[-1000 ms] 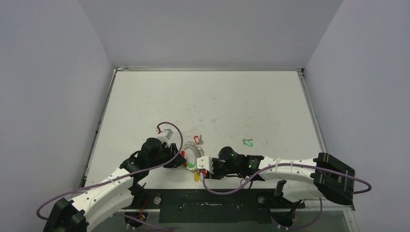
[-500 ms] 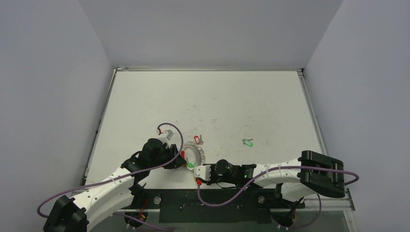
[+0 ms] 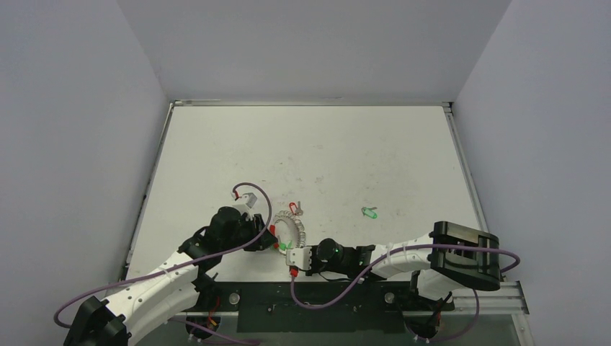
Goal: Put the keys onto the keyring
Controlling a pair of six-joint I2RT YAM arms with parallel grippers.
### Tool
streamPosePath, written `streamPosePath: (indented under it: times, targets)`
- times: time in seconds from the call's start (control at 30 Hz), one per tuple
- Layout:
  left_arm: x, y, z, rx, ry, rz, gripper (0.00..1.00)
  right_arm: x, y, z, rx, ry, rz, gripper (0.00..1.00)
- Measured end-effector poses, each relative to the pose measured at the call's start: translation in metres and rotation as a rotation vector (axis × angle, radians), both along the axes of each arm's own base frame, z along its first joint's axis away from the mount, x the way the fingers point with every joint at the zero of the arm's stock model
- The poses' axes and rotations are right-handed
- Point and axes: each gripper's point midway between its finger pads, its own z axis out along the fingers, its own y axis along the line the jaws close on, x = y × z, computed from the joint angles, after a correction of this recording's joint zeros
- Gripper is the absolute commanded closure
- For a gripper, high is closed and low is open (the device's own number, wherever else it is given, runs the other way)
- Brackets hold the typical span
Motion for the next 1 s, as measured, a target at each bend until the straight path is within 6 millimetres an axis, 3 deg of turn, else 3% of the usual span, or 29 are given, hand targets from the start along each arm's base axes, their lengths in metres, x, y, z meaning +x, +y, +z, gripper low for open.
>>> streamPosePath:
  times: [0.2,0.5,1.0]
  targets:
    - [0.0,0.001,-0.001,0.004,0.002,0.003,0.65,-0.004,0.005,-0.001,0.017,0.016,0.025,0.85]
    - [0.001,0.002,0.0,0.006,-0.003,0.008,0.66,0.006,0.019,0.0,0.022,-0.004,-0.008,0.85]
    - [-0.001,0.002,-0.001,0.009,0.002,0.005,0.67,0.013,0.011,0.002,-0.002,-0.05,-0.023,0.87]
